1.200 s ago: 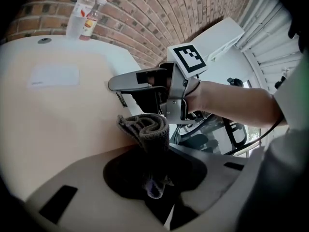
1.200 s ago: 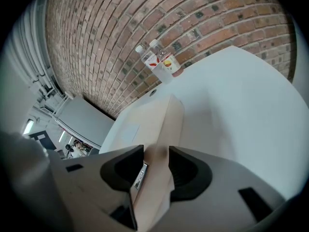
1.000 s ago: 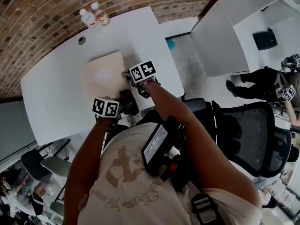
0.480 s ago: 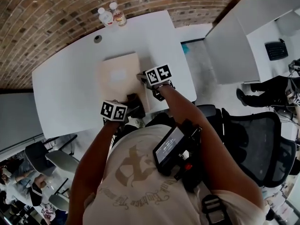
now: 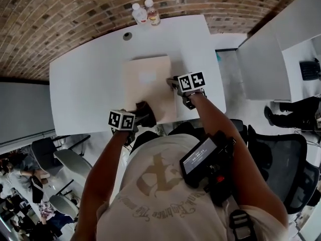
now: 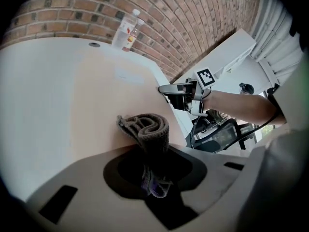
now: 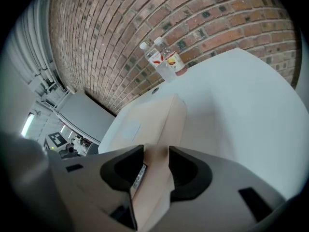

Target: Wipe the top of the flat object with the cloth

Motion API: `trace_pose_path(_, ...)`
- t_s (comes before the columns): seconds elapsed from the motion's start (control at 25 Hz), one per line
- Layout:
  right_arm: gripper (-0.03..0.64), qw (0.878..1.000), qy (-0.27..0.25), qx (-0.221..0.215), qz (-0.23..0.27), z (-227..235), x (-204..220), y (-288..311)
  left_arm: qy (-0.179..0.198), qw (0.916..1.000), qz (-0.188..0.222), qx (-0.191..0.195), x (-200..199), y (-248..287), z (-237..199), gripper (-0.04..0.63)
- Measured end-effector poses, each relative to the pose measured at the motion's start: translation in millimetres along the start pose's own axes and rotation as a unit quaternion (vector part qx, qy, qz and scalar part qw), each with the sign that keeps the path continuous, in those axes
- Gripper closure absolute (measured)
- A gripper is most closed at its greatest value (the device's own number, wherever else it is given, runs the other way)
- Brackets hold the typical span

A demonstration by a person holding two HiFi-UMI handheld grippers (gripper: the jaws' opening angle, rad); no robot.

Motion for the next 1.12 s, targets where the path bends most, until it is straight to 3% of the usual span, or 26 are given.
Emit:
trace_pose_path(0.48, 0.440, 1.000, 0.012, -0.006, 0.006, 0, 1, -2, -0.037, 0.9958, 0.059, -0.059, 23, -54, -44, 0.488)
trace_pose_path(0.8, 0.440, 1.000, 0.020, -0.016, 0.010, 0, 2, -2, -0.136, 0.9739, 0.150, -0.104, 49, -87, -71, 0.488)
trace_pose_path(1.12, 0.440, 0.999, 0.033, -0.016, 0.019, 5, 3, -3, -0.146, 0.9590, 0.185, -0.158, 51, -108, -85, 0.489)
Point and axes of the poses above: the fingertips, and each gripper's own axes: y forward along the fingers, z to its right, x out of its underside, the point moved 1 cm from there along -y, backward along the fingers, and after that the axes turned 3 degrees about x, right-handed, at the moved point
